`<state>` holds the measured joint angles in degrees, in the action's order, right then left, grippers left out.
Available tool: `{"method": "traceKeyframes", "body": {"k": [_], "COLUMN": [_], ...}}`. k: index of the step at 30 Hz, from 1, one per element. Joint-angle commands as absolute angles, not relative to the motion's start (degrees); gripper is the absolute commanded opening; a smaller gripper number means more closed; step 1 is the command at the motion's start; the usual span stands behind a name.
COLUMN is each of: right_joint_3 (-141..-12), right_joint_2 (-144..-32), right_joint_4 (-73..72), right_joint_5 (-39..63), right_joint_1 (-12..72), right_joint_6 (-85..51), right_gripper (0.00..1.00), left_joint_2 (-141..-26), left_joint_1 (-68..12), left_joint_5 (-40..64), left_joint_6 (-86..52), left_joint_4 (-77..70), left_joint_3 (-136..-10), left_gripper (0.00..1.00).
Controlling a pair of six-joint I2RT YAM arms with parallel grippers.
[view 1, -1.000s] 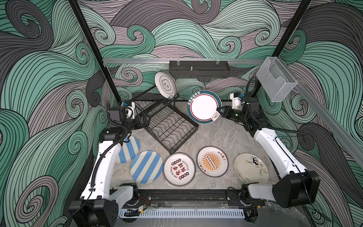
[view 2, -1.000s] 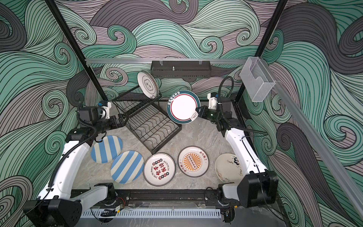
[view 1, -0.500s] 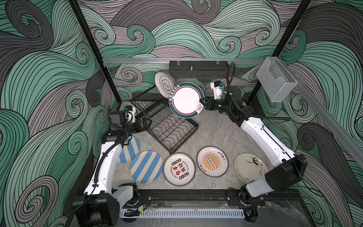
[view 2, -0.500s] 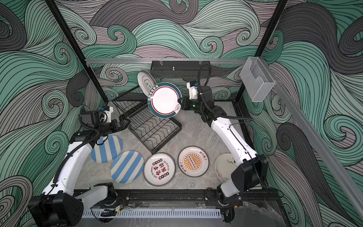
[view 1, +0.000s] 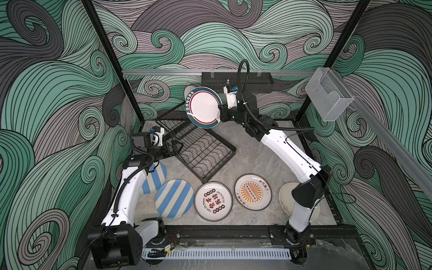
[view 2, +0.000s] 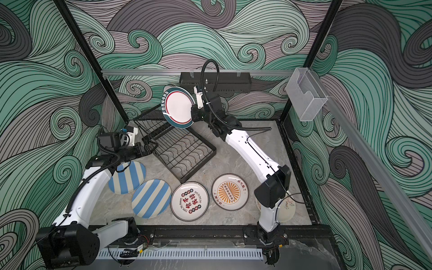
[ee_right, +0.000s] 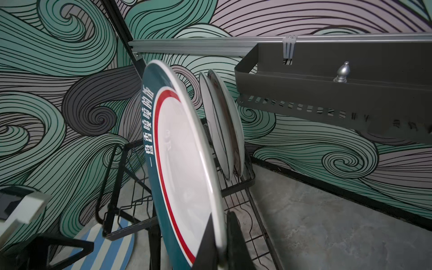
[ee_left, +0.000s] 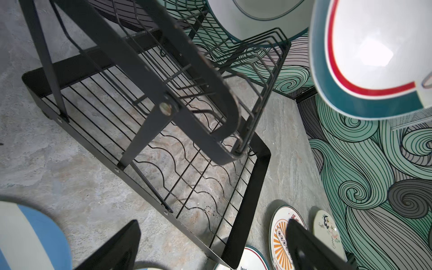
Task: Load plates into a dish rack
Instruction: Place the plate on the dish rack.
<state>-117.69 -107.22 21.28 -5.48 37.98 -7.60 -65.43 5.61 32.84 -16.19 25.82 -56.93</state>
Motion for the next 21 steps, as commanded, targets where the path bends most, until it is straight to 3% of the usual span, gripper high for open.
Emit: {"method": "traceKeyframes", "body": {"k": [1,12,21], "right_joint_3": [-123.59,-137.15,-145.83], "right_joint_2": [-110.48,-121.73,-126.22], "right_joint_4": [19.62,17.74,17.61], "right_joint_5": [-14.73,-26.70,-30.53], "right_joint_1": [39.98,44.11,45.52], "right_joint_6": [-2.23,4.79,8.38], "right_gripper": [0.00,0.00,0.00], "left_joint_2": [-66.34,-66.79,-66.96], "left_joint_1": [6.15,6.15,6.15], "left_joint_5": [35.37,35.66,35.72], "left_joint_6": [-16.96,-17.15,-17.23], "left_joint_4": [24.34,24.53,24.61], "left_joint_3": [-56.79,-56.69,-56.69], "left_gripper": [0.99,0.99,0.99]}}
